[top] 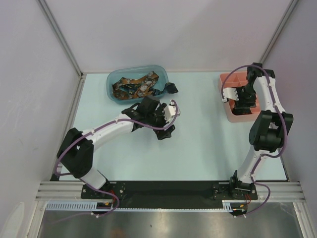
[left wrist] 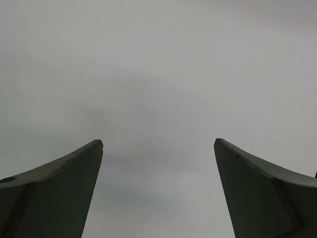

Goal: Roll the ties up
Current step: Place the tie in the storage box, then reset both arms

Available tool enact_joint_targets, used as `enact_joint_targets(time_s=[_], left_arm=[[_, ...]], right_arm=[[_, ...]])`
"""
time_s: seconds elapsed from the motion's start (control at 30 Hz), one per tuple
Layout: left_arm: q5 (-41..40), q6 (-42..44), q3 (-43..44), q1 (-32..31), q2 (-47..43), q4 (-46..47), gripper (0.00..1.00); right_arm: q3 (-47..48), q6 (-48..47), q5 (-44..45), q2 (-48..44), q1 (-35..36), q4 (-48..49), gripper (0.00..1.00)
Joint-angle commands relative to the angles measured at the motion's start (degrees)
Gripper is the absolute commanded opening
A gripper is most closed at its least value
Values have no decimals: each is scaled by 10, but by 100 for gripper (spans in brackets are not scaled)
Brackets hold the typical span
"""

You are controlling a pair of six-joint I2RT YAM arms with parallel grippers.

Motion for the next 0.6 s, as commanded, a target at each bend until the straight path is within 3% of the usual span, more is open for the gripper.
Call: enact_joint_targets(time_s=[0.0,0.13,0.3,0.43,0.57], left_arm=[[14,-20,10,15,-41,0,100],[67,-72,29,66,-47,-17,100],[79,-170,85,134,-29,-66,99],[101,-204,121,224,-2,-132,100],[91,-196,120,293,-7,-159,100]], right_arm=[[70,8,-35,-46,-4,-33,73],[117,134,-76,-58,7,-7,87],[144,476,-111,-61,40,37,100],[69,688,-161,-91,58,109,100],[-164,854,-216,-153,60,225,100]])
